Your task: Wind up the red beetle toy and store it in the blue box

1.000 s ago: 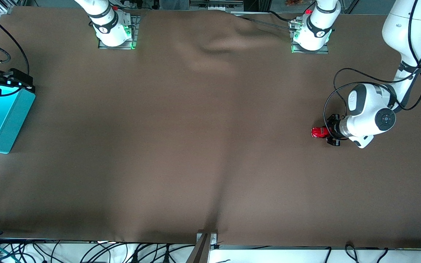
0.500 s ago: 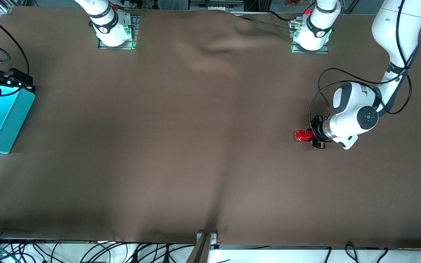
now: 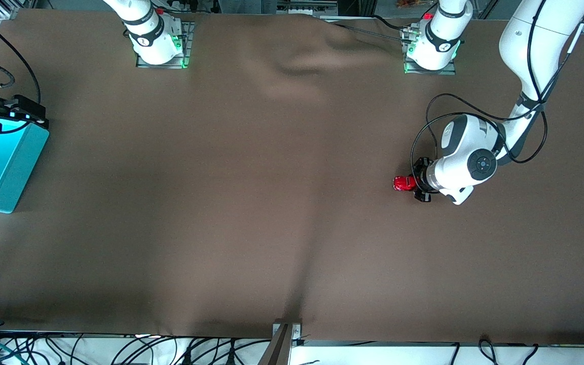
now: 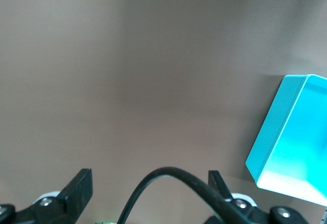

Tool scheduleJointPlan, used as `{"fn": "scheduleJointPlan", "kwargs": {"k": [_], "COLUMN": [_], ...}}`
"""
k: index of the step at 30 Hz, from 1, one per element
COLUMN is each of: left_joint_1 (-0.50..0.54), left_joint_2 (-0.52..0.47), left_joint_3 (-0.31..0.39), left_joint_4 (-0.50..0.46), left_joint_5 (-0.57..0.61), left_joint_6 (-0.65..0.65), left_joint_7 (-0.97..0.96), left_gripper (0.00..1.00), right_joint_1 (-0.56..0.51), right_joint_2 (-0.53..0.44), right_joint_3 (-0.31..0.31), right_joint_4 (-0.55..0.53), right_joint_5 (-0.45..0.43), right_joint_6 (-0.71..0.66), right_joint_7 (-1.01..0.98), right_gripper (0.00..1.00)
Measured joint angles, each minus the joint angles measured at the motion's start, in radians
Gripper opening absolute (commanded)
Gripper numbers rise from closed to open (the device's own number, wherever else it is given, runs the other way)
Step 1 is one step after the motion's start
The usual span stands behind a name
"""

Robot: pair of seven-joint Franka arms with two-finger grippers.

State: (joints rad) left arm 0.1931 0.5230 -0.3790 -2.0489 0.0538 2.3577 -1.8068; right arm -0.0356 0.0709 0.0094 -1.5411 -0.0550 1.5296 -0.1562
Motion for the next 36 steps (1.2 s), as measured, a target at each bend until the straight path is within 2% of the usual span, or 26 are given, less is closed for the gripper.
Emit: {"fn": "scheduleJointPlan", "kwargs": {"k": [20, 26, 36], "left_joint_1": [0.02, 0.047, 0.08], "left_joint_2": [0.009, 0.008, 0.008], "left_joint_3": [0.039, 0.042, 0.048], "left_joint_4": [0.016, 0.019, 0.019], "left_joint_5": [0.03, 0.08, 0.089], "left_joint_6": [-0.036, -0.045, -0.046], "left_joint_7": [-0.012, 0.014, 0.049], "left_gripper": [0.0, 0.0, 0.0], "right_joint_1": [0.0, 0.0, 0.0], "right_joint_2": [0.0, 0.0, 0.0], "right_joint_3": [0.0, 0.0, 0.0], "right_joint_4": [0.0, 0.0, 0.0], "right_joint_5": [0.0, 0.0, 0.0], "right_joint_6": [0.0, 0.0, 0.0], "right_joint_7": [0.0, 0.0, 0.0], "right_gripper": [1.0, 1.0, 1.0]}}
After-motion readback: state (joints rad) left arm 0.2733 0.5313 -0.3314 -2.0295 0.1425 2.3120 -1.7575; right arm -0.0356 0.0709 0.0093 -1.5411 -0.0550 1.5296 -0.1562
